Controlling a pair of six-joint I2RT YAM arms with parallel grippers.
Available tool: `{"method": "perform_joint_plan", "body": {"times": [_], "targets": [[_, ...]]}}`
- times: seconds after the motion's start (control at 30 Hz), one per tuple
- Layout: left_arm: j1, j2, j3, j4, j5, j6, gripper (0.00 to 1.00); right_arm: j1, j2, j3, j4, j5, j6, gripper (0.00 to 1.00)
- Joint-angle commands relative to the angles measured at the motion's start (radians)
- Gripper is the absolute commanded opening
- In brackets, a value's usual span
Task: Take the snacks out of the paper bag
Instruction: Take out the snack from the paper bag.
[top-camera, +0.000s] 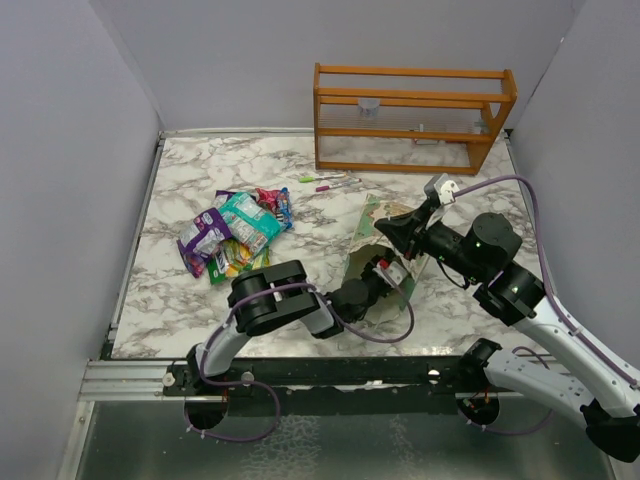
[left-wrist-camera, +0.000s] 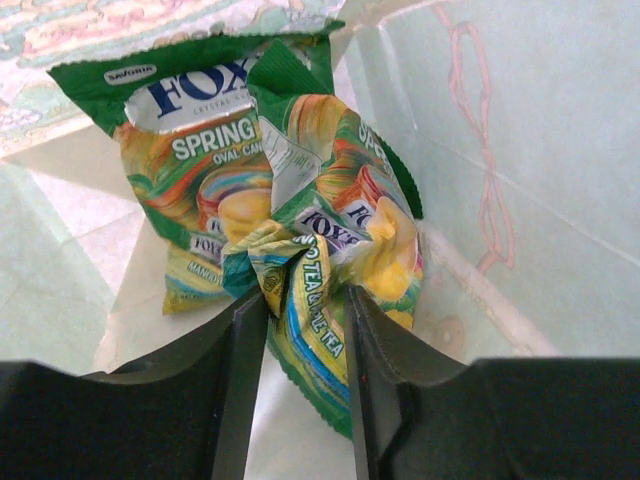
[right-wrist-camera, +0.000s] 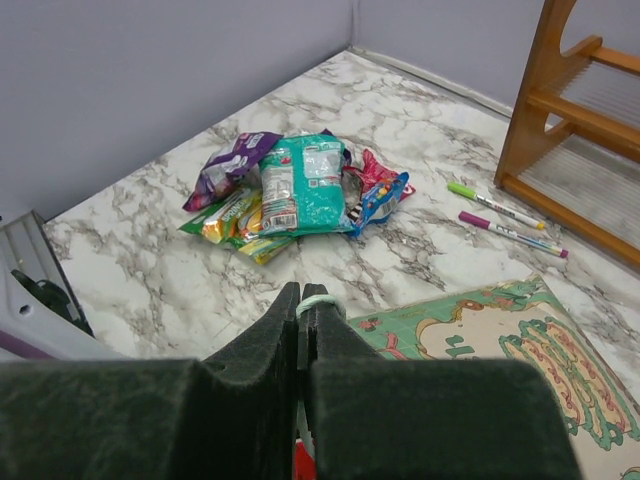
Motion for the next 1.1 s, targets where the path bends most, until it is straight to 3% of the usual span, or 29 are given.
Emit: {"method": "perform_joint_plan", "body": {"times": [0.0, 0.13, 0.23, 0.33, 0.57, 0.8, 0.9, 1.07], "targets": [[0.001, -0.113, -0.071, 0.02, 0.056, 0.01, 0.34, 0.001, -0.013, 0.015, -0.003, 0.01, 0.007, 0.02], [0.001, -0.234, -0.148, -0.046, 0.113, -0.025, 0.12, 0.003, -0.009, 0.017, -0.004, 0.018, 0.002, 0.02], [0.001, -0.335, -0.208, -0.093, 0.166, -0.07, 0.05, 0.002, -0.01, 0.015, -0.002, 0.026, -0.002, 0.02], [-0.002, -0.444, -0.257, -0.173, 0.231, -0.122, 0.05, 0.002, -0.013, 0.011, -0.005, 0.038, -0.006, 0.02], [-0.008, -0.751, -0.3, -0.535, 0.374, -0.205, 0.02, 0.002, -0.019, -0.011, 0.001, 0.06, -0.011, 0.02], [-0.01, -1.125, -0.232, -1.066, 0.365, -0.223, 0.0, 0.002, -0.022, -0.023, 0.008, 0.084, -0.01, 0.02], [-0.01, -1.278, -0.16, -1.28, 0.29, -0.215, 0.0, 0.002, -0.021, -0.026, 0.01, 0.108, -0.002, 0.02], [-0.01, -1.458, -0.046, -1.439, 0.224, -0.203, 0.0, 0.001, -0.02, -0.04, 0.029, 0.136, 0.004, 0.02]]}}
